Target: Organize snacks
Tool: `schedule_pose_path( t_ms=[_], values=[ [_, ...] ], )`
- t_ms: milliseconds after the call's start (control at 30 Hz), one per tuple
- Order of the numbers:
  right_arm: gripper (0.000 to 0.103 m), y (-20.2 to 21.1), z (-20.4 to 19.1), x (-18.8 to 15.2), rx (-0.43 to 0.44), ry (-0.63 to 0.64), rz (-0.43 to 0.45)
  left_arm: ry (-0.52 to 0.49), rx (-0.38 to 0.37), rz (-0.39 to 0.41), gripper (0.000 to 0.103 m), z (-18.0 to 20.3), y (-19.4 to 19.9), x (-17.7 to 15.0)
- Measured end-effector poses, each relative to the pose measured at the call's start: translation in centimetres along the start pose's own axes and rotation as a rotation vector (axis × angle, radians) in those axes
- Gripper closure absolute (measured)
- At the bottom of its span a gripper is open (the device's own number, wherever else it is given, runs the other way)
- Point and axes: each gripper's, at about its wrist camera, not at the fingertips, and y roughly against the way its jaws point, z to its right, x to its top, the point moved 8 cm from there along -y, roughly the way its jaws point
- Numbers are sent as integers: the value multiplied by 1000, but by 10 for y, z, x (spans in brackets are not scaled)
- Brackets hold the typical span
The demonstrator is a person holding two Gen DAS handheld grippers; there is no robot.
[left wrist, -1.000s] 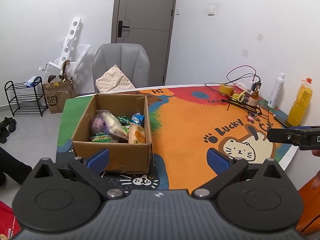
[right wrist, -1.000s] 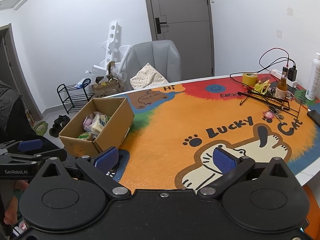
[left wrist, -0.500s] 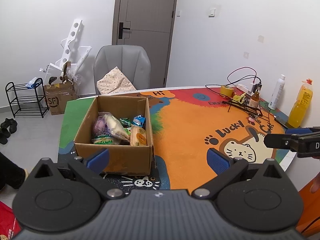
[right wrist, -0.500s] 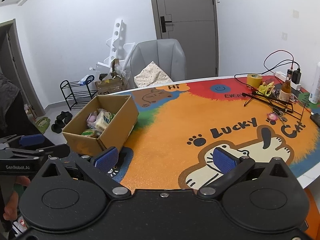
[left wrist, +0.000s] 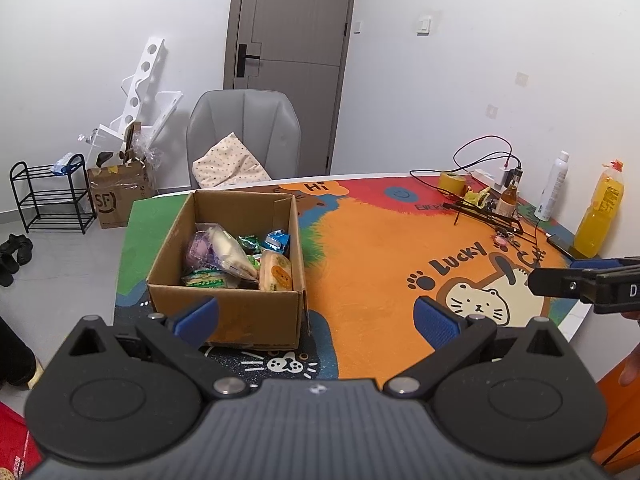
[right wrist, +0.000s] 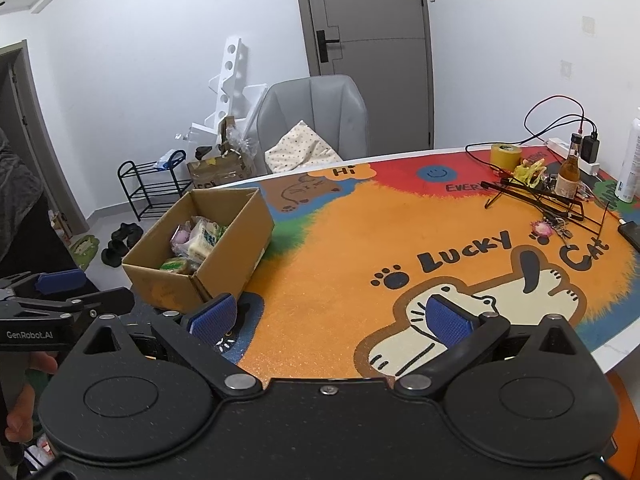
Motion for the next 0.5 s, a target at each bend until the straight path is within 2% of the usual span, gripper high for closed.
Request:
schedule_pose_path(
  t_ms=[500],
  values=[
    [0,1,0,0,0,-2,1,1,2,1,0,1,2,1]
  ],
)
